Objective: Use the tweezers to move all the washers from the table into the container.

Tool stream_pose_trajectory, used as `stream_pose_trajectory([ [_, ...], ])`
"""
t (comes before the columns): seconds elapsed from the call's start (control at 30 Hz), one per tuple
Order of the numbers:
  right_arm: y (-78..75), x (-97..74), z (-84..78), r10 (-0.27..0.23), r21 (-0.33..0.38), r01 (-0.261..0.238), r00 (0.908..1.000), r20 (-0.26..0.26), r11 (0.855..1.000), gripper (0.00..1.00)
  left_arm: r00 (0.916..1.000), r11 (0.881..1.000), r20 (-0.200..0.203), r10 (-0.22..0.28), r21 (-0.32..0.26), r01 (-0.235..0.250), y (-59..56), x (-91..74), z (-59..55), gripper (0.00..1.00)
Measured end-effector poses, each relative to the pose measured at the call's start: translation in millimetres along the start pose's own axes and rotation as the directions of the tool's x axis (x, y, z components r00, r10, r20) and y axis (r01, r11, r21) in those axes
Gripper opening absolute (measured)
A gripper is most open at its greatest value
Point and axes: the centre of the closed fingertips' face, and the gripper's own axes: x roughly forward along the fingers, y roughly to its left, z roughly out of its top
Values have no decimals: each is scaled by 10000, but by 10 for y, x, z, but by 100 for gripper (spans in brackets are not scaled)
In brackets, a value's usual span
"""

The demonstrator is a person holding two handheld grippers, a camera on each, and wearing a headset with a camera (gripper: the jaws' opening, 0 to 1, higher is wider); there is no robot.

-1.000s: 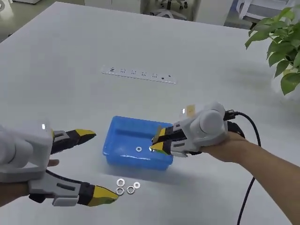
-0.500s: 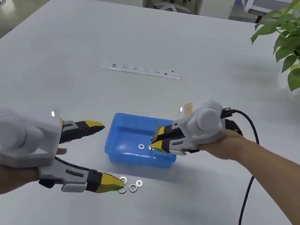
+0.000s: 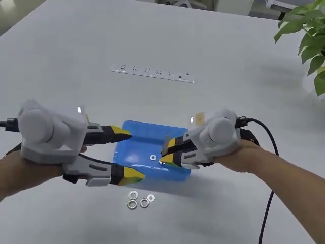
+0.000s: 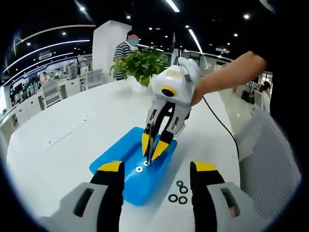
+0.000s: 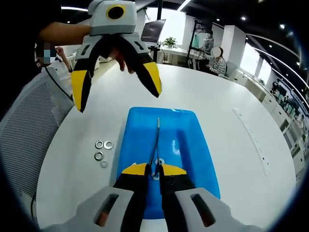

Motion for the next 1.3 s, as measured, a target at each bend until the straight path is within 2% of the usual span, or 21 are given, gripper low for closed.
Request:
stream_pose_trajectory([
  [0.5, -1, 1, -3, 61, -148, -61, 10000, -5, 9999, 10, 9979, 9929, 84, -644, 1005, 632, 44, 298, 247, 31],
  [0.6, 0, -1, -1, 83, -186, -84, 10000, -13, 9998, 10, 9971, 9886, -14, -756, 1306, 751, 44, 363, 268, 27],
  [0.9, 5, -1, -4, 133, -299, -134, 9999, -20, 9995, 10, 9951, 9799, -114, -984, 1734, 989, 56, 513, 314, 17],
  [1.17, 13, -2, -8, 145, -377, -147, 9999, -58, 9992, 10, 9929, 9738, -16, -1193, 1946, 1173, 62, 546, 335, 7],
  [1.3, 25, -3, -12, 162, -373, -163, 9999, -47, 9992, 11, 9910, 9715, 28, -1338, 1977, 1306, 38, 546, 326, 7],
])
